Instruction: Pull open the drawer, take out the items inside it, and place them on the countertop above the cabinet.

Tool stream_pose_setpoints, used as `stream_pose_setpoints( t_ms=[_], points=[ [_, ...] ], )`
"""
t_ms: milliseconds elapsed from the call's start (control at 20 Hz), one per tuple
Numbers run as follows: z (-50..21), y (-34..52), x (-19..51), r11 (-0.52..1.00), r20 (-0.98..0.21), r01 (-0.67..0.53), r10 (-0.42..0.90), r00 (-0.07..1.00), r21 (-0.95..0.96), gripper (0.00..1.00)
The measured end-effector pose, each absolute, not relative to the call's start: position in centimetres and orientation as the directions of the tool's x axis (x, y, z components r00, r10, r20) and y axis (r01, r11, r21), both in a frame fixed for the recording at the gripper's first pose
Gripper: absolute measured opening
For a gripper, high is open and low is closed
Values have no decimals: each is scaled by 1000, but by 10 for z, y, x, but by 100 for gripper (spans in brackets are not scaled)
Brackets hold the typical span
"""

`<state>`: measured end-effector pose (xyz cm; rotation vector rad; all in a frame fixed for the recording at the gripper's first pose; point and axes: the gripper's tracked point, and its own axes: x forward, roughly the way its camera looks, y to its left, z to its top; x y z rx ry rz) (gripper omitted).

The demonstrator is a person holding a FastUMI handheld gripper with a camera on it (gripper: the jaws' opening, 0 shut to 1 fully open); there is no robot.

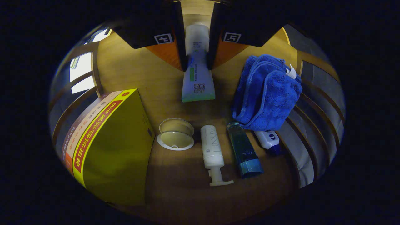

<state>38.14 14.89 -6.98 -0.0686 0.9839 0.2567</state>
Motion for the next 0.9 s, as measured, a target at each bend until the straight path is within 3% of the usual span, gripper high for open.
stream_pose_setpoints(
  t_ms=[200,750,900],
  points=[
    [-64,145,385,972,-811,-226,188,554,71,48],
    [-40,108,340,984,-733,-150,174,658,99,100],
    [-14,101,314,982,-667,-152,186,722,108,99]
  ],
)
